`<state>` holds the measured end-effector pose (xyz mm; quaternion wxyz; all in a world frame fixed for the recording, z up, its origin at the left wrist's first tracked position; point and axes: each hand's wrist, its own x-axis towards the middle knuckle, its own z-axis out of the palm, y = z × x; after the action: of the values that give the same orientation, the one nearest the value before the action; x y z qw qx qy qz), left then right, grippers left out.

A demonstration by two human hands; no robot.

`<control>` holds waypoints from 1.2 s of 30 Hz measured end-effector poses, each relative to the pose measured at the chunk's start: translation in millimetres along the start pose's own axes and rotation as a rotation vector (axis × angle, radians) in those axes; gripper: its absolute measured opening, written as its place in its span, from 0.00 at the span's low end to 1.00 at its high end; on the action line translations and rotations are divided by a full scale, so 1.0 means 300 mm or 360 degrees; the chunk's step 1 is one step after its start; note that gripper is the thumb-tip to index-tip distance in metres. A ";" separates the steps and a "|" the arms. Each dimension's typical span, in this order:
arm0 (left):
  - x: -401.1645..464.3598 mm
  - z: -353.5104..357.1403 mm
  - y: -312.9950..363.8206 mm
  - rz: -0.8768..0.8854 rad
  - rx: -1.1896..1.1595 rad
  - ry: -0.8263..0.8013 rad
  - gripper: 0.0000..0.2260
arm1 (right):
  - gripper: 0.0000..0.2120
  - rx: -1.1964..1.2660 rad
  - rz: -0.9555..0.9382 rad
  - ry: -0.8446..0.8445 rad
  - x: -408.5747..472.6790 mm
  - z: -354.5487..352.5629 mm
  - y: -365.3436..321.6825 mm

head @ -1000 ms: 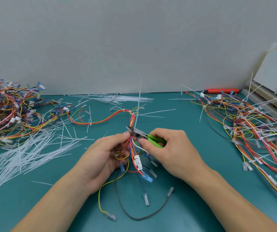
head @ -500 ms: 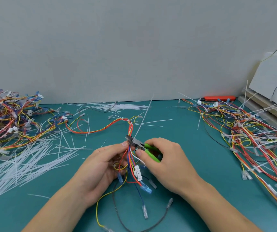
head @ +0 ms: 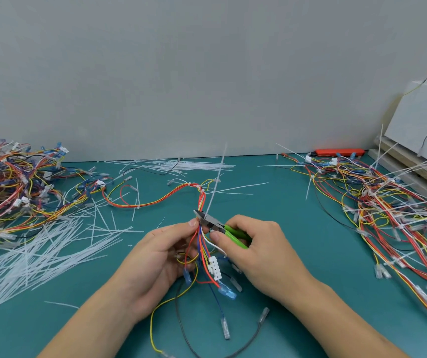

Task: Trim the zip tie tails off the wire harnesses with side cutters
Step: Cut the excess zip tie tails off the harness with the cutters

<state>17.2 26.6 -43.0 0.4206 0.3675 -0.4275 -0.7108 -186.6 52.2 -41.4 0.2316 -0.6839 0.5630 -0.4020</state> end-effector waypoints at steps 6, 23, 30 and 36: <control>-0.007 0.008 0.004 -0.0008 -0.0018 0.0015 0.29 | 0.23 0.0027 -0.0009 -0.0008 -0.001 0.004 0.000; -0.022 0.030 0.022 -0.0003 0.0058 -0.0005 0.27 | 0.20 -0.0041 -0.0123 -0.0008 0.004 -0.006 -0.001; -0.018 0.024 0.018 -0.0002 0.0010 0.0023 0.23 | 0.20 -0.0026 -0.0133 0.0034 0.004 -0.008 -0.005; -0.018 0.021 0.015 0.0003 -0.0020 0.0007 0.29 | 0.20 -0.0065 -0.0150 0.0033 0.014 -0.030 -0.004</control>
<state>15.1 32.2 -35.7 0.4246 0.3661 -0.4224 -0.7123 -193.1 49.8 -34.1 0.1926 -0.7101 0.5406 -0.4079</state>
